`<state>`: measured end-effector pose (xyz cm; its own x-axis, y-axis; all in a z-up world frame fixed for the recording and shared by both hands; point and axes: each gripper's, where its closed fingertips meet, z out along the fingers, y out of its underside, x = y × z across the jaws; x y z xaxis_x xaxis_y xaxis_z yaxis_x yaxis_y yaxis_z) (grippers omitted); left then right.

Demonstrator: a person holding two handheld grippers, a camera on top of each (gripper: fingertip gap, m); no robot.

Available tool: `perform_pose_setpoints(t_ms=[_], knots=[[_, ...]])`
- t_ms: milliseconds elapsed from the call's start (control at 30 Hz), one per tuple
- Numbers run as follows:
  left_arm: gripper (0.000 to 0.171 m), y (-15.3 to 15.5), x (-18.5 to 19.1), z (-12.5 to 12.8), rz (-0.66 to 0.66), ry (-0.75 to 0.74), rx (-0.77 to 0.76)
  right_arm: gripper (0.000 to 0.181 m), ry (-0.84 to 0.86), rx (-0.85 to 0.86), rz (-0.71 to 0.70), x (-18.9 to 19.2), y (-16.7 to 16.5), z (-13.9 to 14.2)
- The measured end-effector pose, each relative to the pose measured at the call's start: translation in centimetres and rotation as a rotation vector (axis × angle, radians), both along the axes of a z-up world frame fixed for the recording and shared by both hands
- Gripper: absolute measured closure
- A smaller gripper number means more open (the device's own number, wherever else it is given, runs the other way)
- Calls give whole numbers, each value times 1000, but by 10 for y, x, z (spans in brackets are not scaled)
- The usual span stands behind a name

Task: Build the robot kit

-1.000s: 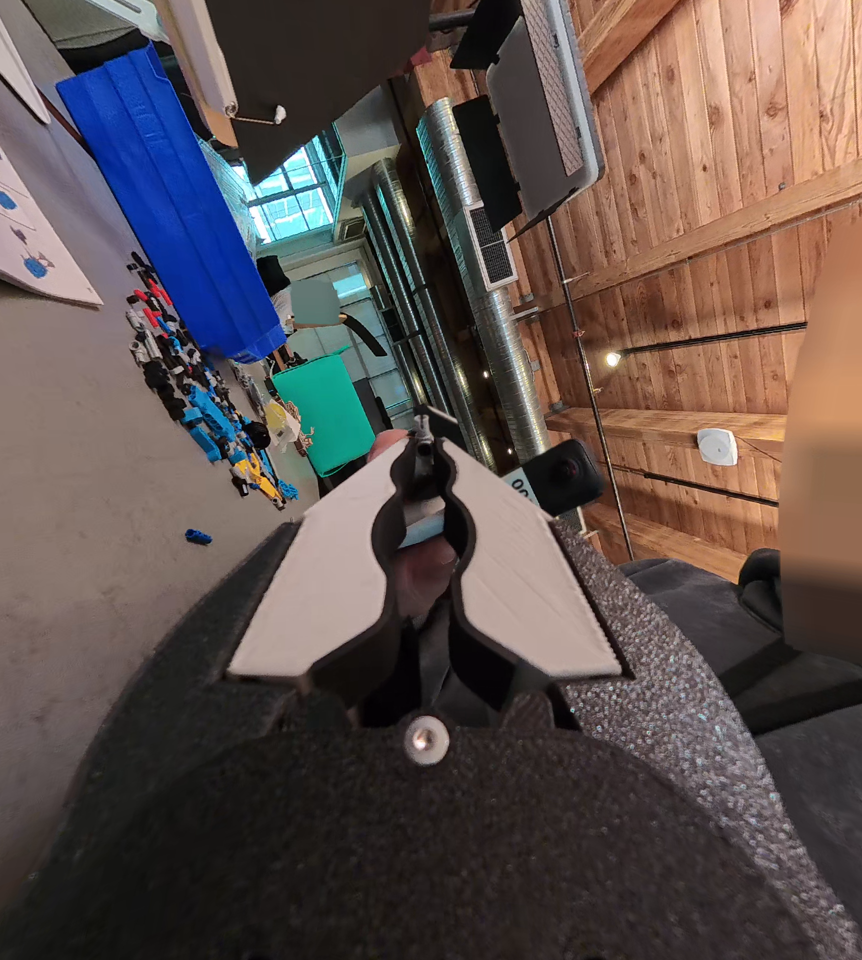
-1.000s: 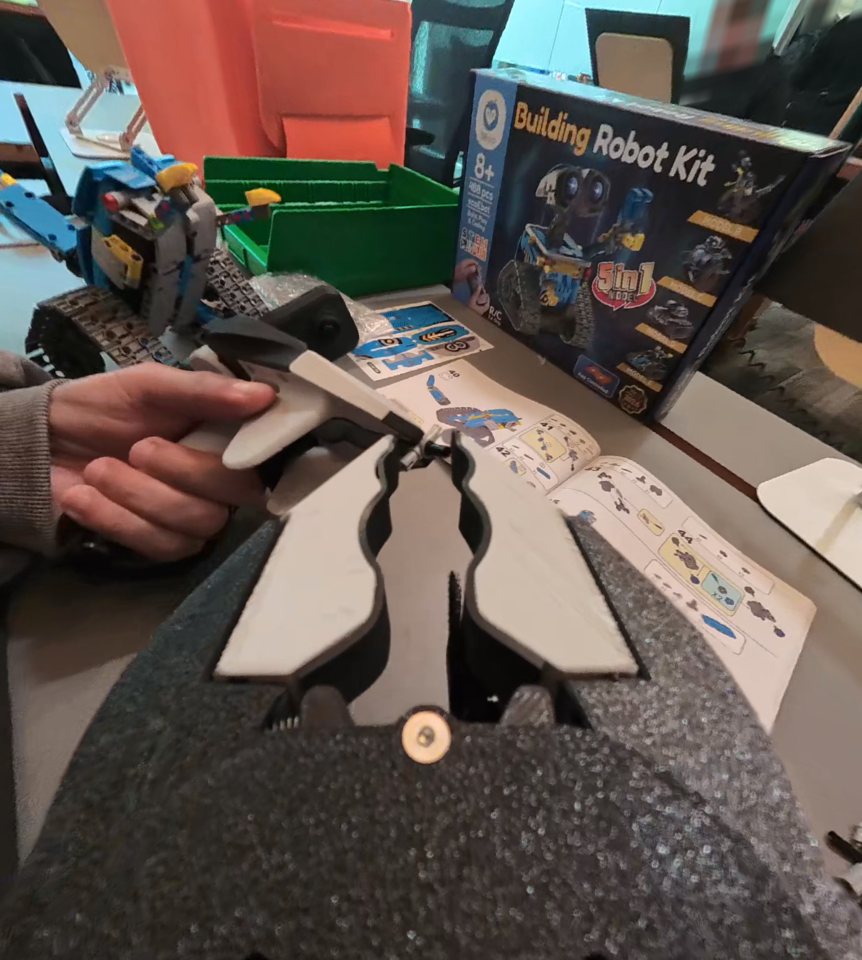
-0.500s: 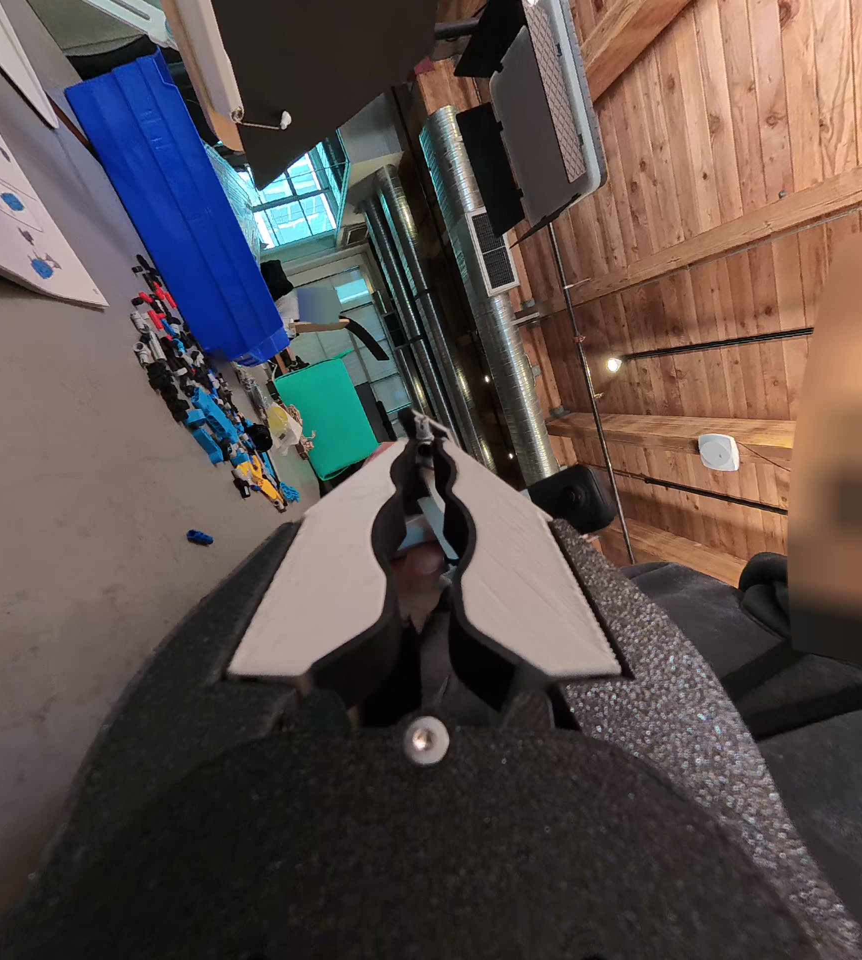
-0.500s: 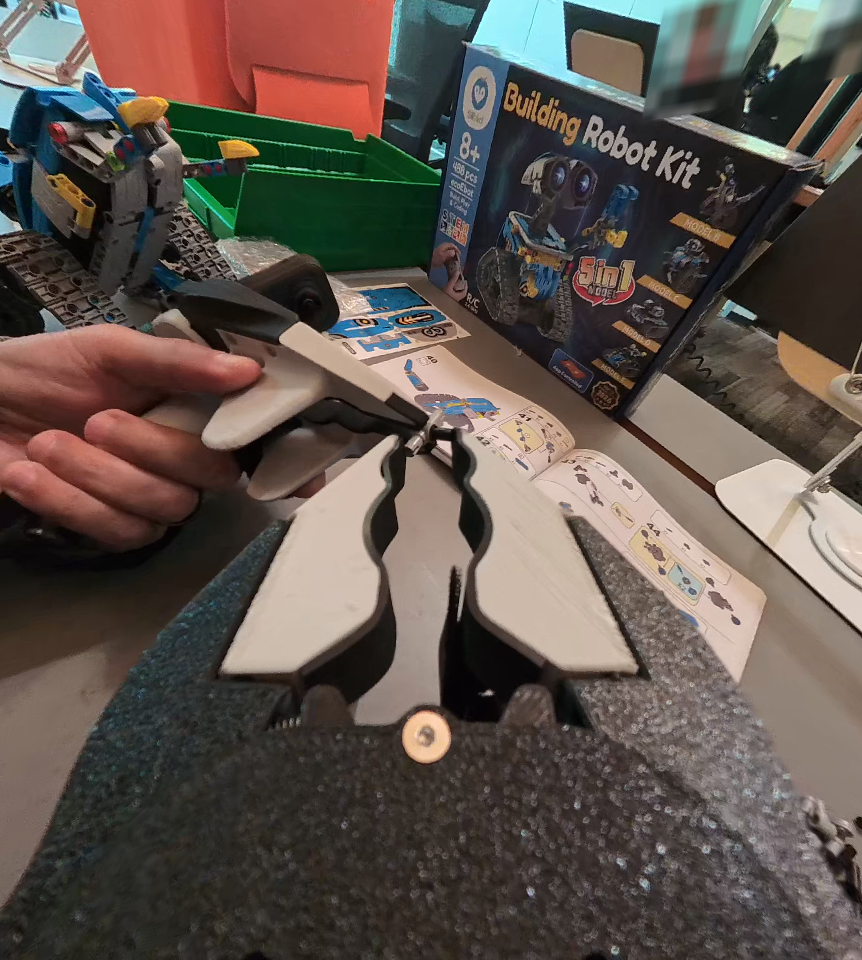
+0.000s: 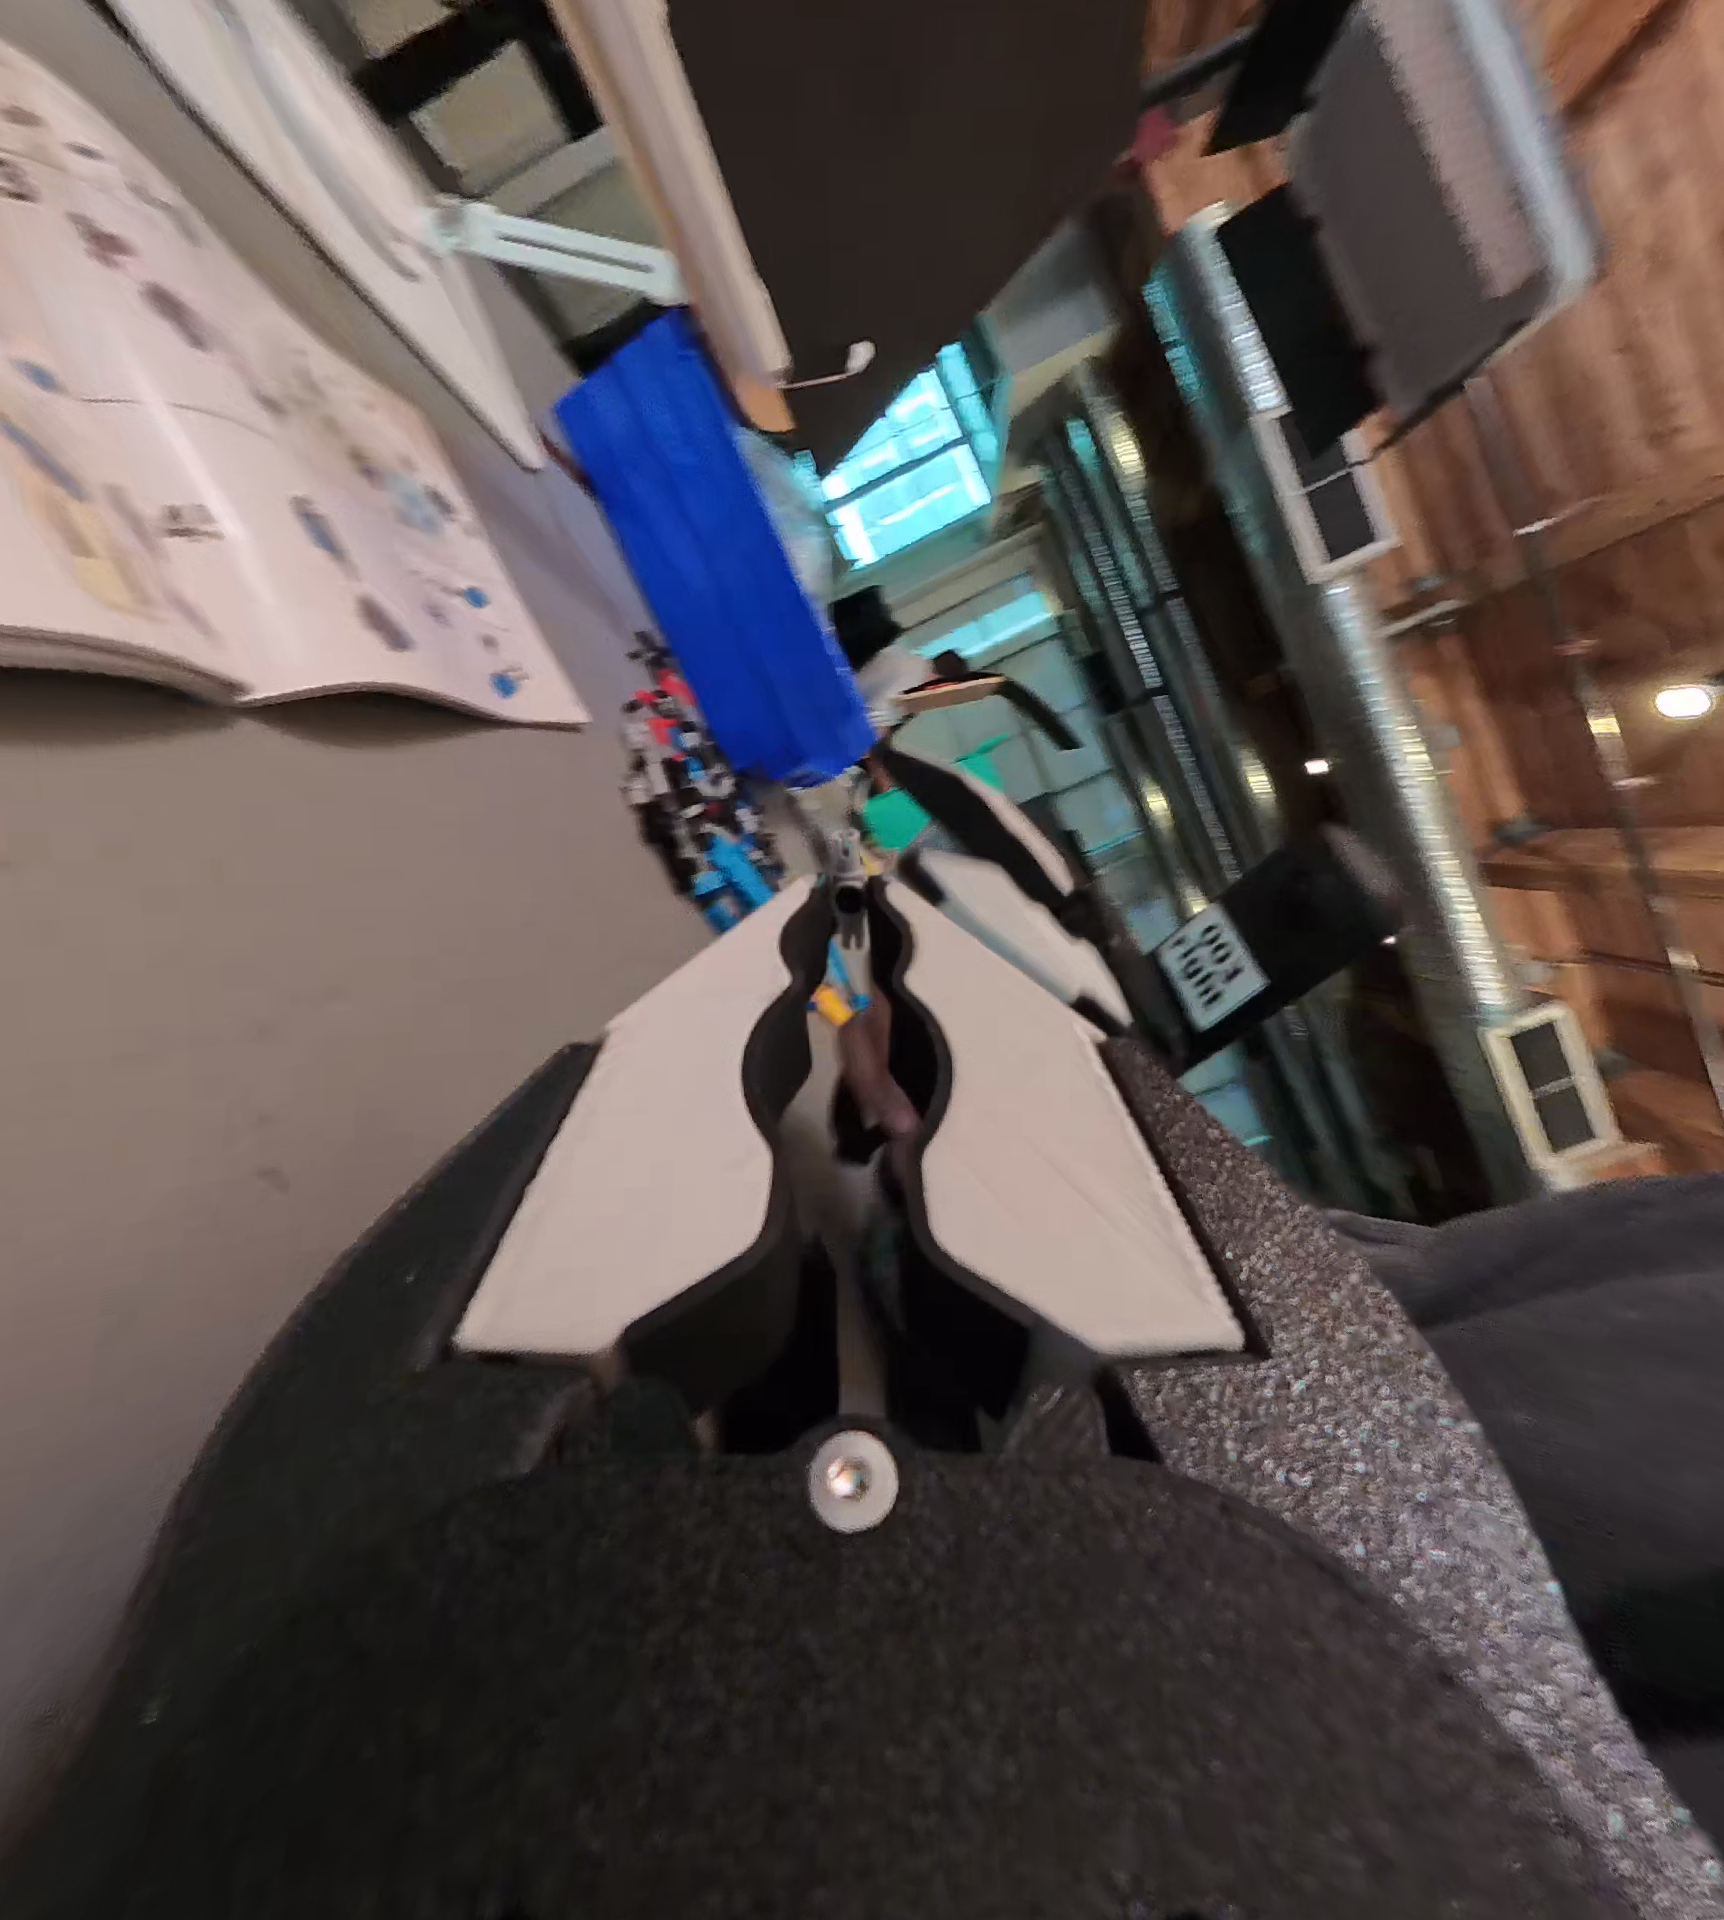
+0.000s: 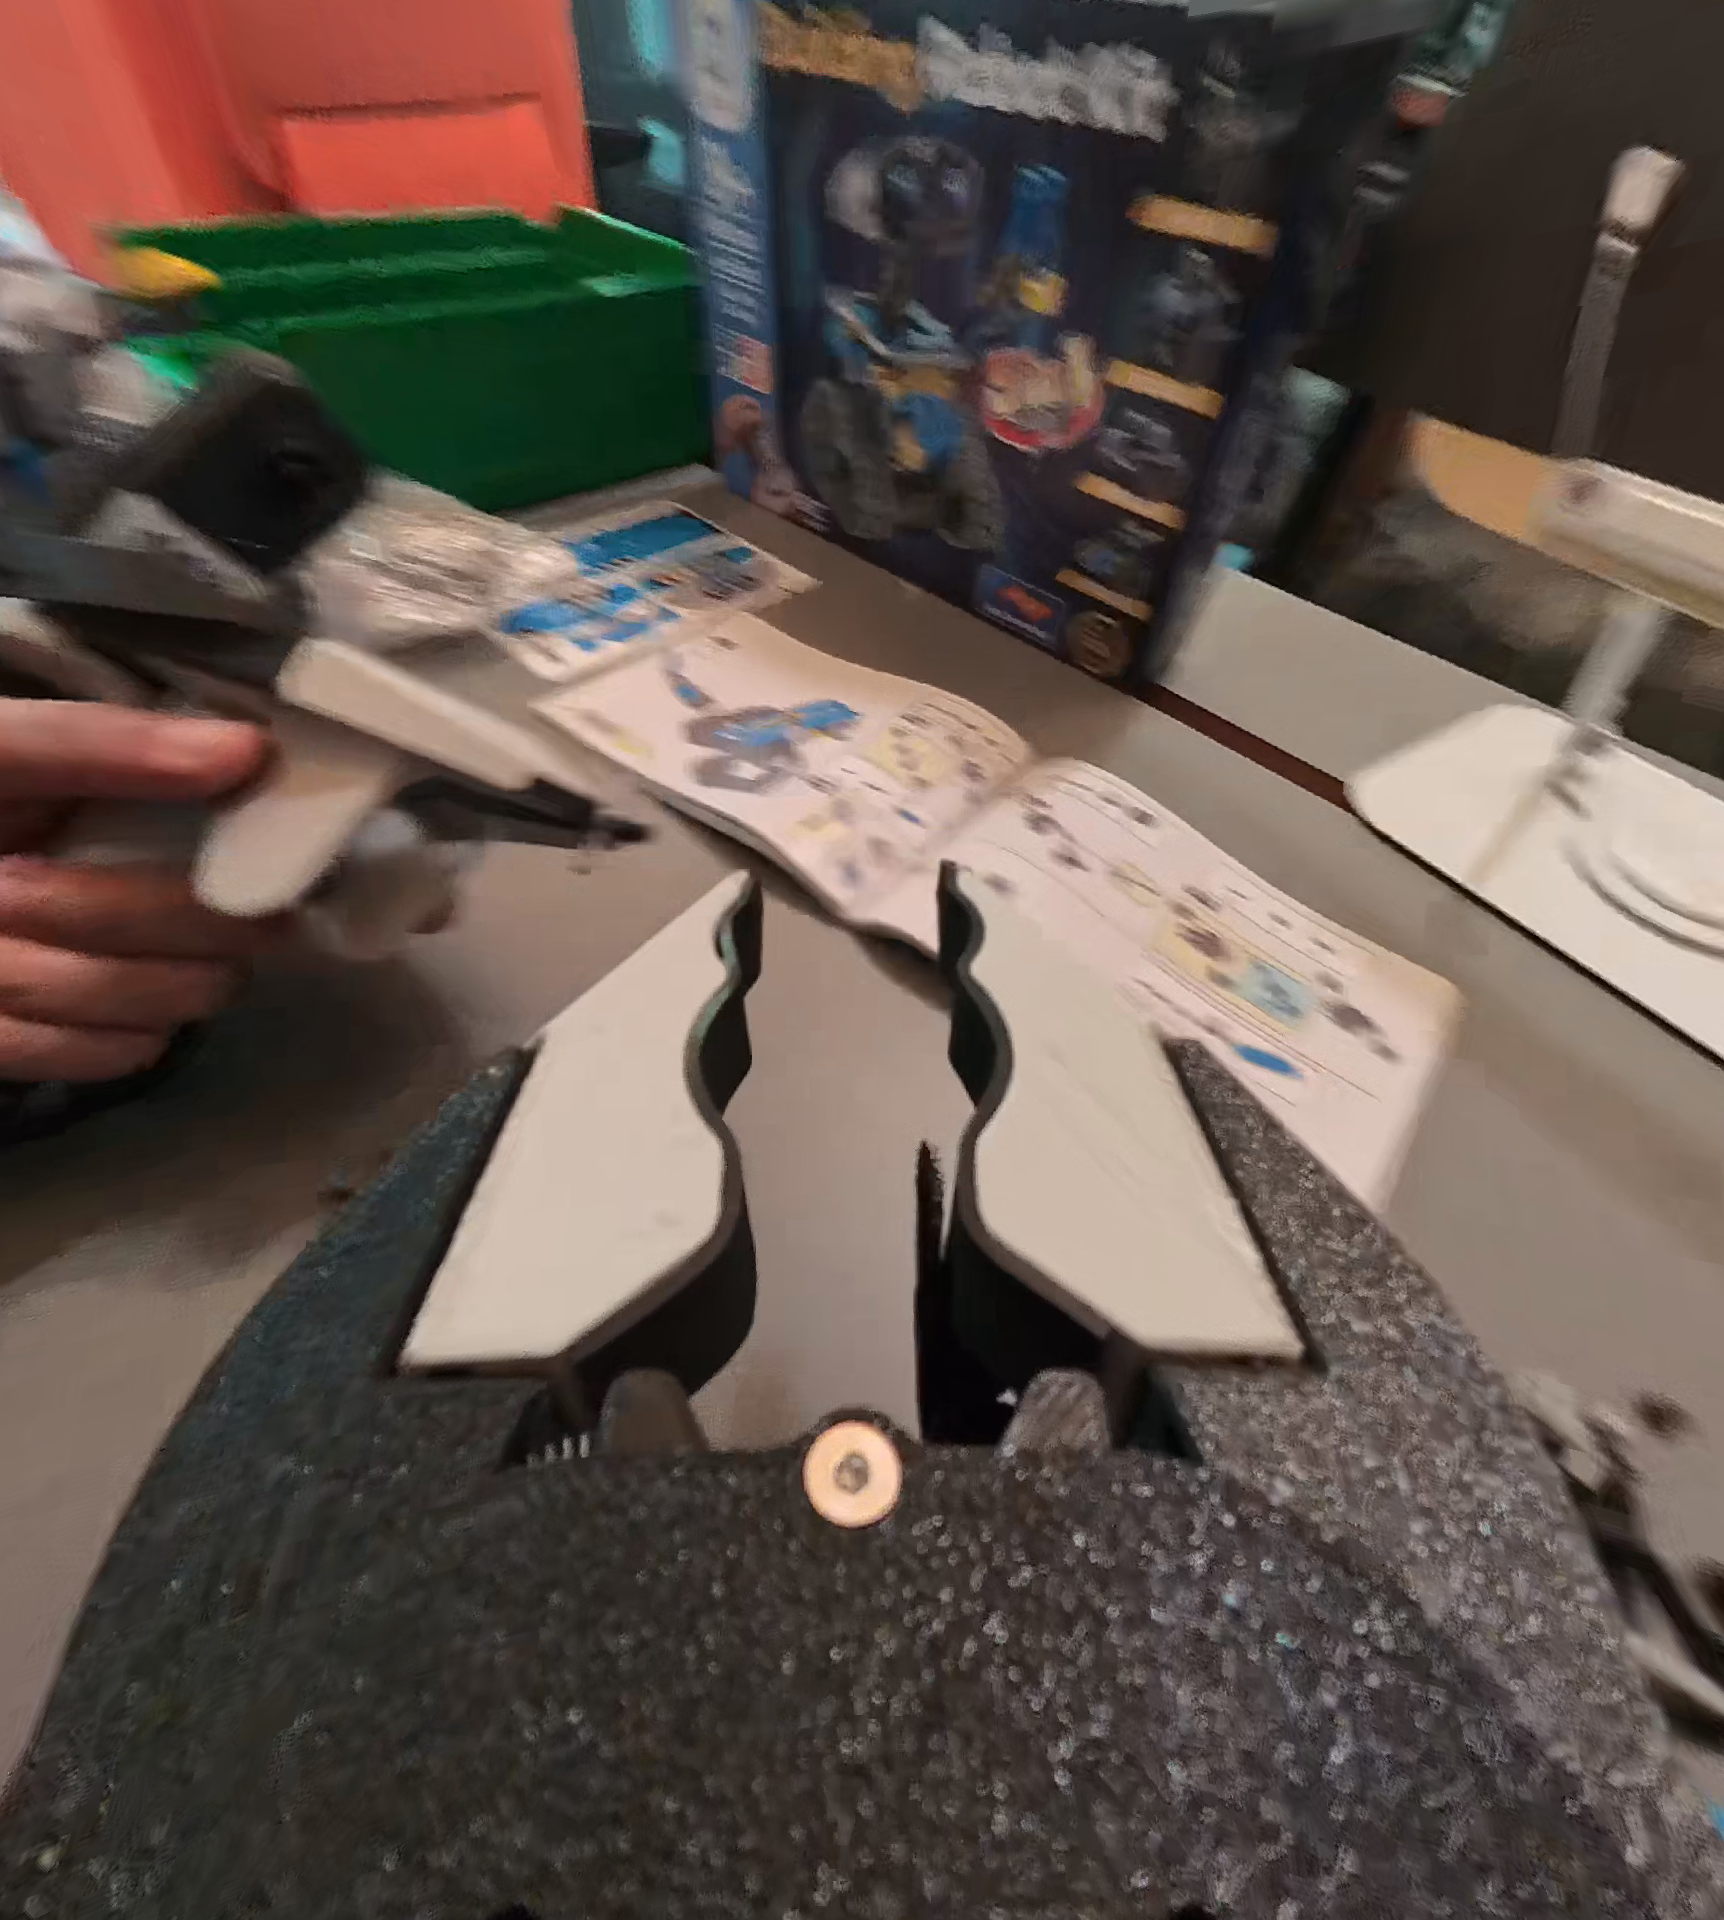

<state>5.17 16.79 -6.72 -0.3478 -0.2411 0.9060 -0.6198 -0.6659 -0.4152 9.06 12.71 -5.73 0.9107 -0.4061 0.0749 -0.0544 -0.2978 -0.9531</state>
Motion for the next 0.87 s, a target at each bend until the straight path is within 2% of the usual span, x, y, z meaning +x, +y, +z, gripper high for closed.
perform_pose_setpoints(t_ms=[100,233,500,867], knots=[[165,1,5,-21,27,77,119,147,-27,-61,-100,33,-23,-9],[165,1,8,-32,25,126,166,148,83,-11,-121,50,-30,-24],[165,-4,9,-42,-4,165,188,157,152,81,-95,51,-22,-28],[165,-13,7,-48,-40,150,271,159,193,69,-59,49,-17,-39]])
